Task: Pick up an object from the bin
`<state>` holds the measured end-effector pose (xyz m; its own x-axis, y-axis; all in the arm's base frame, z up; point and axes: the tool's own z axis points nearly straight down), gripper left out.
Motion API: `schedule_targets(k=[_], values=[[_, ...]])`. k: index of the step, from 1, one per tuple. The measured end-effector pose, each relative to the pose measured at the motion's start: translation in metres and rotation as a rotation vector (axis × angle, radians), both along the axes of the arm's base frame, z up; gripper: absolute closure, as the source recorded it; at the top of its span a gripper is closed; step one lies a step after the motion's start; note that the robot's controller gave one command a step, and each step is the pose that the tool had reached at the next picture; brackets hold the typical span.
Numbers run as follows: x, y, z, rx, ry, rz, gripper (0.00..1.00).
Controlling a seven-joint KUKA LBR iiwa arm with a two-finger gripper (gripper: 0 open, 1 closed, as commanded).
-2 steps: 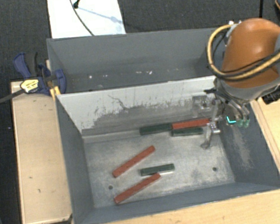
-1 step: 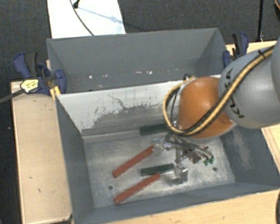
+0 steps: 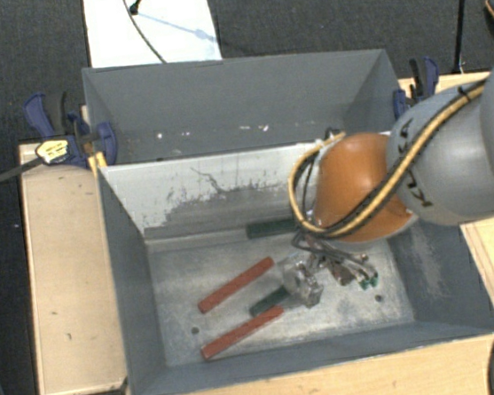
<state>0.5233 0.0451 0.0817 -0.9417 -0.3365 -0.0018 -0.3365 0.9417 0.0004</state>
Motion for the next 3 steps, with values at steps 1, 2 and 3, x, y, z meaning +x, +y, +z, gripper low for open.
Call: schedule_targets(k=[1, 2, 3], values=[[0.0, 0.0, 0.0, 0.0, 0.0, 0.0, 0.0], [-0.041, 0.029, -0.01, 0.002, -0.01, -0.041, 0.0], [-0.043, 0.028, -0.011, 0.001, -0.004, -0.041, 1.0]])
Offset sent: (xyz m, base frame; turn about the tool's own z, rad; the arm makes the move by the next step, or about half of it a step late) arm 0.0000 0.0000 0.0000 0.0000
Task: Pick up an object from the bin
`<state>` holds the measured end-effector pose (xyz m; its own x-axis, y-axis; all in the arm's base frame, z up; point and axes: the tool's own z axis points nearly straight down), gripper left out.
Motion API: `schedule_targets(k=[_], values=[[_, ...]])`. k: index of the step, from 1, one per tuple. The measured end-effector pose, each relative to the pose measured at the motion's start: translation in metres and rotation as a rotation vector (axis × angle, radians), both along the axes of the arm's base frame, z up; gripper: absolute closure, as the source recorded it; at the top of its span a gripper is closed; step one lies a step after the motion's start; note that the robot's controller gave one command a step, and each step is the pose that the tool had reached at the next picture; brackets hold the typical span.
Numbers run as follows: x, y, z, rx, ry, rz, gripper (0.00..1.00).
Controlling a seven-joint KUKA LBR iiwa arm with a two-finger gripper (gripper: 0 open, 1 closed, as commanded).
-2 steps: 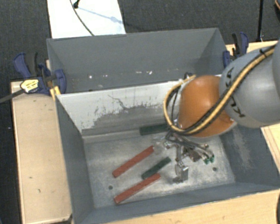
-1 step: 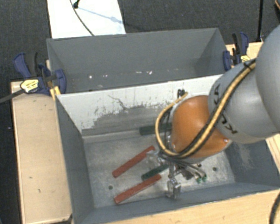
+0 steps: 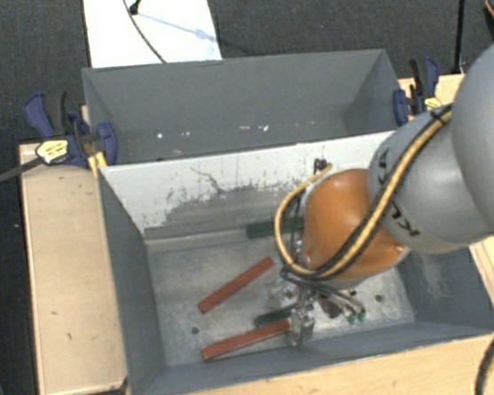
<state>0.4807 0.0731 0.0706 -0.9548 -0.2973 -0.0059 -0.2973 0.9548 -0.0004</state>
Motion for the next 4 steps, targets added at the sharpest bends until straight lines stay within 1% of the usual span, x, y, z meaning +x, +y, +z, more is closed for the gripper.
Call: schedule_targets(k=[1, 2, 3, 4], values=[[0.022, -0.043, 0.127, -0.002, -0.004, -0.003, 1.0], [0.068, -0.078, 0.195, -0.004, -0.003, 0.305, 1.0], [0.071, -0.034, 0.262, -0.003, -0.005, 0.548, 1.0], [0.062, -0.034, 0.257, -0.002, 0.007, 0.411, 1.0]])
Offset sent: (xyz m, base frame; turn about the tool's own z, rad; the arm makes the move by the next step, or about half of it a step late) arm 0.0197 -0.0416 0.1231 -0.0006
